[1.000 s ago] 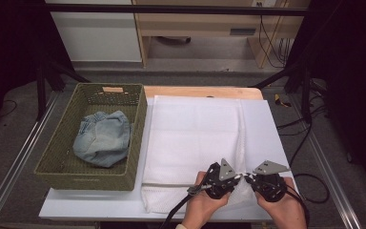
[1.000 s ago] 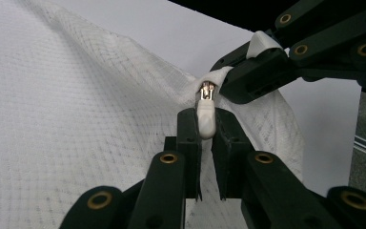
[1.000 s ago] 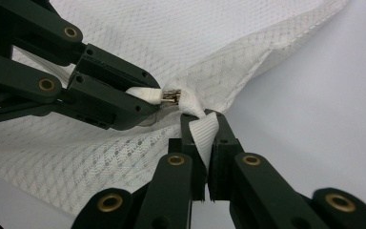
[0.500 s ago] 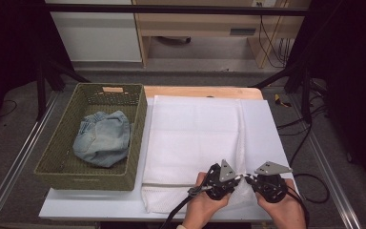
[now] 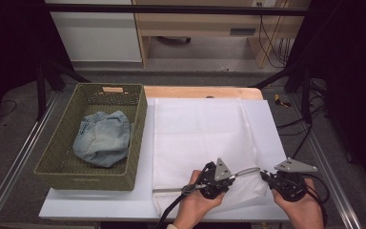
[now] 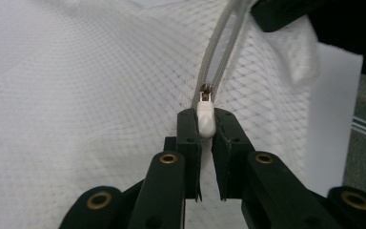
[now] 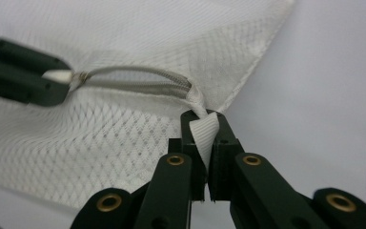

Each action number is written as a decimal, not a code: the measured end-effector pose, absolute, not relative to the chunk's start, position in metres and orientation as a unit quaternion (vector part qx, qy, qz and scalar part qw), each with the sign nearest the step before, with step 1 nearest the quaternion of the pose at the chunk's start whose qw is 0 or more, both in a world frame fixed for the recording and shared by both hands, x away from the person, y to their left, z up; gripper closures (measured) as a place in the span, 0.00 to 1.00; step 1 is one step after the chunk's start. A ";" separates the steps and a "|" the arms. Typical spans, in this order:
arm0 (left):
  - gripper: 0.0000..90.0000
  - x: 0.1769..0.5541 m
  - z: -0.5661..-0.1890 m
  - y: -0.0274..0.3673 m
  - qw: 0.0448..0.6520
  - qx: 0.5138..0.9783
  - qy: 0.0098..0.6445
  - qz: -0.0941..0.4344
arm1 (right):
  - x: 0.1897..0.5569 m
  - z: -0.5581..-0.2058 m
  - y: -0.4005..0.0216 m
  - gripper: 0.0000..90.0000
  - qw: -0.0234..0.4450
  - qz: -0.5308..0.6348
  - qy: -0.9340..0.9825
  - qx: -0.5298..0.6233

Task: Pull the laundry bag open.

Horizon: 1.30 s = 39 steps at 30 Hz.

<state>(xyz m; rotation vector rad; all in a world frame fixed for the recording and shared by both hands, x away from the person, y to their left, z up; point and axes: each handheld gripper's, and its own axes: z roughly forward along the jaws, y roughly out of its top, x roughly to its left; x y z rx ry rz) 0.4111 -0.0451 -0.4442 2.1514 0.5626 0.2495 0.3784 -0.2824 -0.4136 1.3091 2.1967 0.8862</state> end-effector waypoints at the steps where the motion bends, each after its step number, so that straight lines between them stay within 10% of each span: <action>1: 0.91 0.411 -0.446 -0.044 0.433 0.867 0.224 0.100 | 0.377 -0.416 -0.280 0.98 0.213 0.316 0.796 0.471; 39: 0.91 0.405 -0.457 0.000 0.389 0.879 0.251 0.109 | 0.364 -0.443 -0.275 0.98 0.190 0.325 0.812 0.446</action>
